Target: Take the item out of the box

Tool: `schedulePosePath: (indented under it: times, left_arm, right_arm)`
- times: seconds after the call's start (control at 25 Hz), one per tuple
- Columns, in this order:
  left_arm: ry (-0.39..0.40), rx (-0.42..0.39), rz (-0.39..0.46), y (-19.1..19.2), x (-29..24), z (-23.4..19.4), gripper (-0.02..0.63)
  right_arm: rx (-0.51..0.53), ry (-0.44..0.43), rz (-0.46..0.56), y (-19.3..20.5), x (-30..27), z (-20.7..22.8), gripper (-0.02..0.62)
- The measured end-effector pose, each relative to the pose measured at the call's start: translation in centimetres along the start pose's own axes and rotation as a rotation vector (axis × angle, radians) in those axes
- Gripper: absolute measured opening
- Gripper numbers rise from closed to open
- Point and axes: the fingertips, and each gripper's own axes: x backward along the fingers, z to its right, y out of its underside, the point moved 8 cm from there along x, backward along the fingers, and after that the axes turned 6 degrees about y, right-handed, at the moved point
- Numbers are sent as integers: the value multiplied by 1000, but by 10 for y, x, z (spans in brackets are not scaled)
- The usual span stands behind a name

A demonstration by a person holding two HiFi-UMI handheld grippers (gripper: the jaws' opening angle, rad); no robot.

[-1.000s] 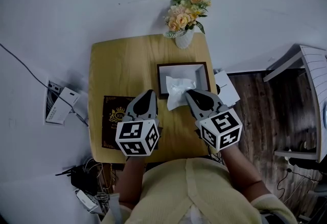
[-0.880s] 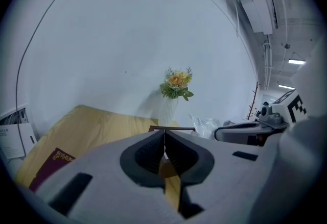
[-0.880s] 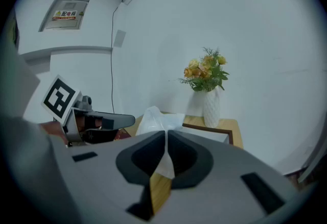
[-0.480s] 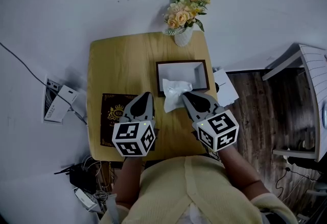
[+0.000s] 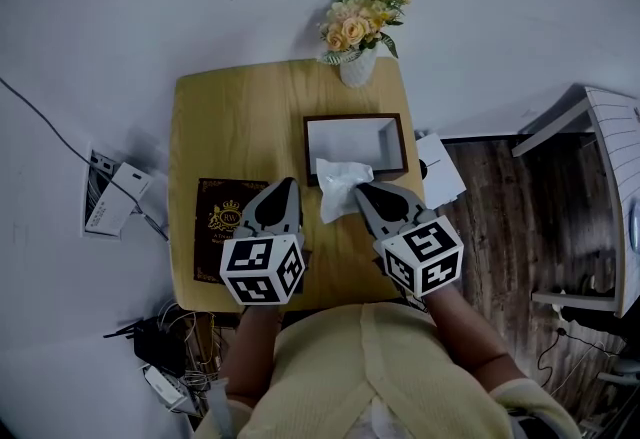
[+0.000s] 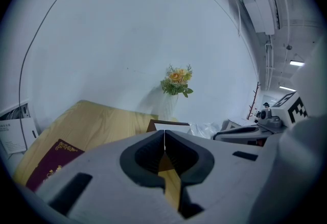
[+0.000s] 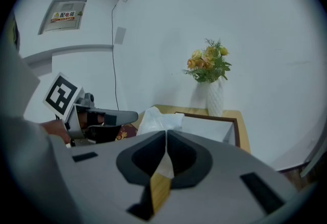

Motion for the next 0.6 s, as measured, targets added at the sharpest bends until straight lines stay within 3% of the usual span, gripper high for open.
schedulePosePath:
  times: [0.6]
  left_arm:
    - [0, -2, 3, 0, 1, 1, 23]
  right_arm:
    - [-7, -6, -1, 1, 0, -1, 35]
